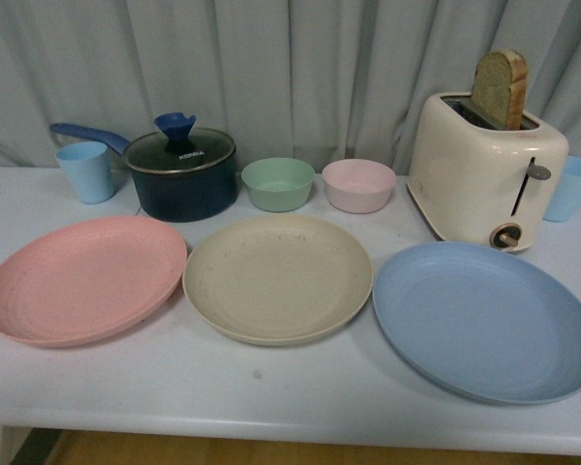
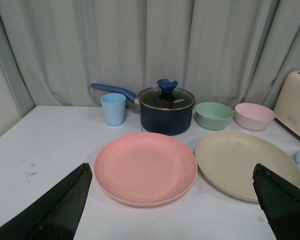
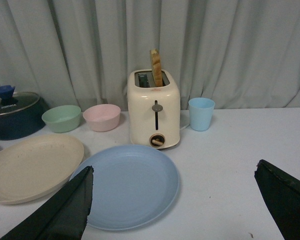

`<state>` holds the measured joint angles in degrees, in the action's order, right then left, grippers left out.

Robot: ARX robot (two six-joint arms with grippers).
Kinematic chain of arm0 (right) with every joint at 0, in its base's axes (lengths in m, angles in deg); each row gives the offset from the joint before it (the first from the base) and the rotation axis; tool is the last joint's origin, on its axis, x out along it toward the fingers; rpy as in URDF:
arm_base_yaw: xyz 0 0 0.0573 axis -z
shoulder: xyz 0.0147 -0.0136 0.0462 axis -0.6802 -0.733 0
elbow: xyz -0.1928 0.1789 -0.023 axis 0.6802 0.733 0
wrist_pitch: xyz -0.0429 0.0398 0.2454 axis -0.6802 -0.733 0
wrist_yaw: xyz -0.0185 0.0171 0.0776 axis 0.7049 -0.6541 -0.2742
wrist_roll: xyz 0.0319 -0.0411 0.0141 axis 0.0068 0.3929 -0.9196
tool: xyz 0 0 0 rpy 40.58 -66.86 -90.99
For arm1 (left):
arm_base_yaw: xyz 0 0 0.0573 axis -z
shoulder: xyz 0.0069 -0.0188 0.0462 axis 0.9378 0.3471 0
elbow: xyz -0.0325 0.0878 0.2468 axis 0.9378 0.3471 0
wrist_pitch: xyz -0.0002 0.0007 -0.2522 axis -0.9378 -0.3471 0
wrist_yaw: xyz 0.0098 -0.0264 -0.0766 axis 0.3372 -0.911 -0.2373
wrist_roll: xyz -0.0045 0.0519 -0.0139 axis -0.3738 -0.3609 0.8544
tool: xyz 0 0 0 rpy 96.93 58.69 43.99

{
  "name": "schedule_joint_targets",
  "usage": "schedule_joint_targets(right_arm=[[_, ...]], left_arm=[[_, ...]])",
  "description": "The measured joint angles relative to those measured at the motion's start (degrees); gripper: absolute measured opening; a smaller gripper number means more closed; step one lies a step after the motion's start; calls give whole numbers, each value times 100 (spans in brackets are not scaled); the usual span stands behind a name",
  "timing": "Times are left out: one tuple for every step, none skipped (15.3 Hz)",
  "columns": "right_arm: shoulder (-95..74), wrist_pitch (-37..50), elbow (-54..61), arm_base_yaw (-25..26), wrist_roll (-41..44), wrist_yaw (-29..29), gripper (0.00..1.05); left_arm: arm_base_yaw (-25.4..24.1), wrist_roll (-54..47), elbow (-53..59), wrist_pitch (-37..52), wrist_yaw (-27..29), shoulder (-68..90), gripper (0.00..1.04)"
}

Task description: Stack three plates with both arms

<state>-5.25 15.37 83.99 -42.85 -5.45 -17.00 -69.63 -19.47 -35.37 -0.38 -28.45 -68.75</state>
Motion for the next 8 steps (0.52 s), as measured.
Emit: schedule_joint_targets(right_arm=[[0,0,0,0,-2,0,98],[0,0,0,0,0,0,98],[0,0,0,0,-2,0,98],[0,0,0,0,-2,0,98],[0,0,0,0,-2,0,98],[0,0,0,0,0,0,98],[0,2,0,0,0,0,98],[0,0,0,0,-2,0,98]], left_arm=[[0,0,0,0,0,0,98],[0,0,0,0,0,0,98],[0,0,0,0,0,0,98],[0,0,0,0,0,0,98],[0,0,0,0,0,0,98],[0,0,0,0,0,0,98],[0,0,0,0,0,0,98],[0,0,0,0,0,0,98]])
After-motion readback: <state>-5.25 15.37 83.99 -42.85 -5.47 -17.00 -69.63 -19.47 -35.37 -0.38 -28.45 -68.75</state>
